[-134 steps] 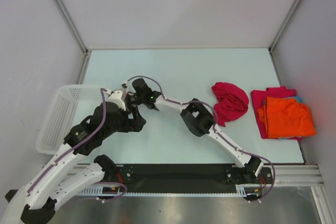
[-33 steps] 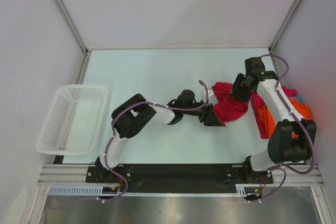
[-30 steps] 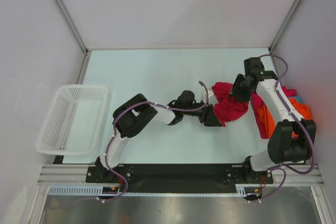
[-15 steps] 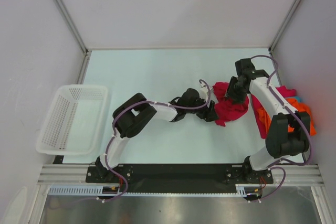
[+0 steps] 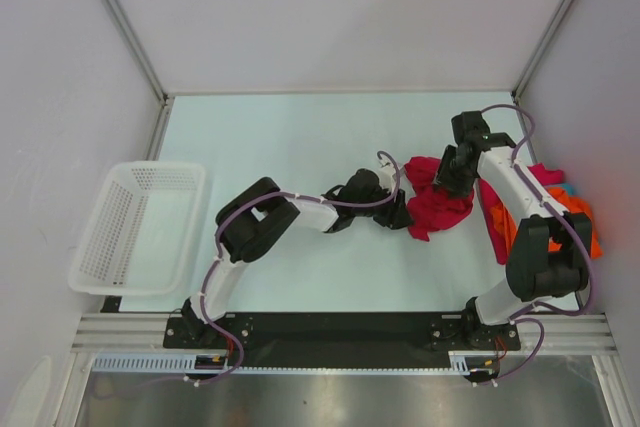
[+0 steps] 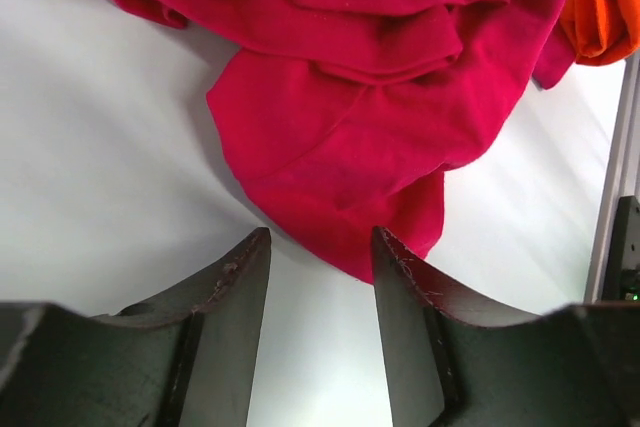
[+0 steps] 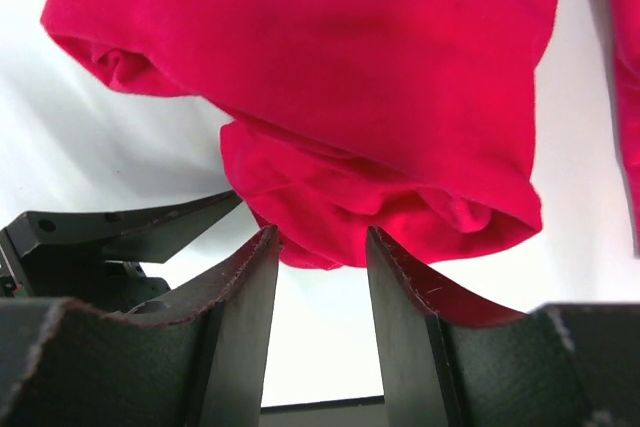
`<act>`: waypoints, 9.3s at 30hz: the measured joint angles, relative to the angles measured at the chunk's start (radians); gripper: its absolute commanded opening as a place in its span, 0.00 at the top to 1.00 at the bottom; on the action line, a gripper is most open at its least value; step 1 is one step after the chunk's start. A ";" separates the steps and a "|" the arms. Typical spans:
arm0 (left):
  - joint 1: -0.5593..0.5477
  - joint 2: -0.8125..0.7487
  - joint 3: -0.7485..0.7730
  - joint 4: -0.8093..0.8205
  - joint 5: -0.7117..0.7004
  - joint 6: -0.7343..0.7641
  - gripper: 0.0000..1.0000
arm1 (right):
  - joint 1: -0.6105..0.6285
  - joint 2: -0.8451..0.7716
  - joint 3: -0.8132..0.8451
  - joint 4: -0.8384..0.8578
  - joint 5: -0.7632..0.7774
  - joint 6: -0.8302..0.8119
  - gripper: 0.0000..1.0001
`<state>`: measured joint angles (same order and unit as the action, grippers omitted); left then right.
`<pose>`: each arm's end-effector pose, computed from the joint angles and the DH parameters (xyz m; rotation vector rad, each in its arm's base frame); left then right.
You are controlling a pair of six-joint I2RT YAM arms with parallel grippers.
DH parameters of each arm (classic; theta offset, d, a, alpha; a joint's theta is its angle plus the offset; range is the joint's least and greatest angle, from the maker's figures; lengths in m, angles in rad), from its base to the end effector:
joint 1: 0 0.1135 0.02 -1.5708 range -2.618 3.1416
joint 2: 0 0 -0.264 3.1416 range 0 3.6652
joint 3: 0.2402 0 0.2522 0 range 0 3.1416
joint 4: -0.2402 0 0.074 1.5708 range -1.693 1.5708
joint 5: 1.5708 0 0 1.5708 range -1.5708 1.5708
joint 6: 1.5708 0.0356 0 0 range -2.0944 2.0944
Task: Fold and stack the t-shirts
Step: Flatten out the tshirt
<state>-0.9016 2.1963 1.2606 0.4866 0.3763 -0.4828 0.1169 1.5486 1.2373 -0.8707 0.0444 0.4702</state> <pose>0.2780 -0.3726 0.1194 0.7169 2.1038 -1.2082 0.3053 0.0343 0.2581 0.4960 2.7101 0.0984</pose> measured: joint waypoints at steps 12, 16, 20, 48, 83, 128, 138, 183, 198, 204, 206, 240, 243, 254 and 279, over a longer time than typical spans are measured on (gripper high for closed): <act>-0.032 0.039 0.032 0.039 0.042 -0.043 0.48 | -0.030 0.031 0.000 0.000 0.051 -0.016 0.54; -0.040 0.054 0.041 0.061 0.057 -0.060 0.50 | -0.033 0.042 0.000 0.000 0.083 -0.026 0.56; -0.042 0.066 0.046 0.071 0.071 -0.074 0.83 | -0.038 0.057 0.000 0.001 0.107 -0.035 0.93; -0.052 -0.064 -0.077 -0.064 -0.052 -0.007 1.00 | 0.006 0.005 -0.053 0.126 0.089 -0.026 1.00; 0.256 -1.338 -0.082 -1.057 -0.656 0.030 1.00 | 0.032 -0.208 0.575 0.136 -0.069 -0.031 1.00; 0.256 -1.326 -0.184 -1.163 -0.660 -0.007 1.00 | 0.514 0.444 0.293 0.414 -0.523 0.080 0.66; 0.259 -1.287 -0.184 -1.162 -0.659 -0.006 1.00 | 0.558 0.476 0.352 0.430 -0.532 0.083 0.67; 0.625 -1.320 -0.019 -1.348 -0.529 0.079 1.00 | 0.279 0.151 0.441 0.238 -0.131 -0.085 1.00; 0.706 -1.310 0.415 -1.529 -0.485 0.144 1.00 | 0.135 -0.181 0.756 0.072 0.068 -0.165 1.00; 0.708 -1.328 0.284 -1.522 -0.430 0.143 1.00 | 0.120 -0.096 0.680 0.029 0.015 -0.132 1.00; 0.708 -1.328 0.246 -1.516 -0.416 0.143 1.00 | 0.118 -0.037 0.657 0.026 -0.025 -0.122 0.99; 0.712 -1.387 -0.169 -1.315 0.093 0.244 1.00 | 0.173 0.306 0.347 0.179 -0.341 -0.080 0.52; 0.680 -1.423 -0.227 -1.327 0.266 0.285 1.00 | 0.155 0.356 0.380 0.176 -0.333 -0.079 0.52; 0.649 -1.516 -0.336 -1.339 0.387 0.268 0.00 | 0.166 0.443 0.515 0.169 -0.330 -0.069 0.52; 0.649 -1.206 -0.515 -1.253 -0.035 0.044 0.15 | 0.170 0.441 0.523 0.121 -0.315 -0.068 0.53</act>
<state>-0.2531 0.9901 0.7460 -0.7666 0.3416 -0.4385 0.2867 1.9896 1.7607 -0.7494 -0.2710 0.4023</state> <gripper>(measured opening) 0.991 0.475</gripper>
